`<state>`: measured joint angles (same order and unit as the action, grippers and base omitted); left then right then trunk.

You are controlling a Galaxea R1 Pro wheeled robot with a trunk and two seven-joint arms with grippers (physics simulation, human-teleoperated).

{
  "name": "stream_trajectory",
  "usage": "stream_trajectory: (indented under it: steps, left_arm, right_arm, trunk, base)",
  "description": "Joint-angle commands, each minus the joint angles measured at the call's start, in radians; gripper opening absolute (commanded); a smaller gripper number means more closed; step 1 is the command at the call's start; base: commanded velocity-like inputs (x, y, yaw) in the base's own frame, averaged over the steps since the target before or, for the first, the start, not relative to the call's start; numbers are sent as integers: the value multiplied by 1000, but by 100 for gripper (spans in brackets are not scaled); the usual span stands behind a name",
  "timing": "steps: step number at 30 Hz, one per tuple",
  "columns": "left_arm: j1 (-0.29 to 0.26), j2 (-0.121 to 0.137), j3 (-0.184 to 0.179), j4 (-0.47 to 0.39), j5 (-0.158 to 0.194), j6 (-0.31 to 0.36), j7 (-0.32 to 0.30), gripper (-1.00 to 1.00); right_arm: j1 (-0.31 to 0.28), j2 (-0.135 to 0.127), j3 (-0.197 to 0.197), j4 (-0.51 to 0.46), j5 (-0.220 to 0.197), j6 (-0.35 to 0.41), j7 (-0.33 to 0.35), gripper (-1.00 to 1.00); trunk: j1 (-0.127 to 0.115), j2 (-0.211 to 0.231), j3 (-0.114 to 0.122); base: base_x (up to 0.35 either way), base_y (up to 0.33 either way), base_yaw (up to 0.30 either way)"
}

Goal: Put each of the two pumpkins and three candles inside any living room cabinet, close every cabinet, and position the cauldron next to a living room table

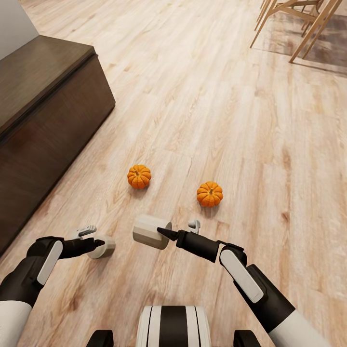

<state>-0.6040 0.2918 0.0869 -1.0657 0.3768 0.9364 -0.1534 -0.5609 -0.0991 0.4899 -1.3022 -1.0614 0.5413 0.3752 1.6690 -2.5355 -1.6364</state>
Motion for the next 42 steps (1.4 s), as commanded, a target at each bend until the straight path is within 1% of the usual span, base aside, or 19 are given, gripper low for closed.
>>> stream_trajectory:
  steps: [1,6,19,42]
  left_arm:
    - [0,0,2,0,-9,4,-10,100]
    - [0,0,2,0,-9,4,-10,100]
    - [0,-1,2,0,-6,4,-11,100]
    - [0,-1,1,-3,-7,4,-12,100]
  right_arm:
    - [-1,-1,1,0,-6,3,-1,-100]
    - [-1,-1,1,0,-6,3,-1,-100]
    - [-1,-1,1,0,-6,3,-2,-100]
    - [-1,1,2,1,-5,3,-5,-100]
  trunk:
    - [0,0,-1]
    - [2,-1,-20]
    - [2,-1,-20]
    - [2,-1,-20]
  base:
    - [0,0,0]
    - [0,0,0]
    - [1,0,0]
    - [38,0,0]
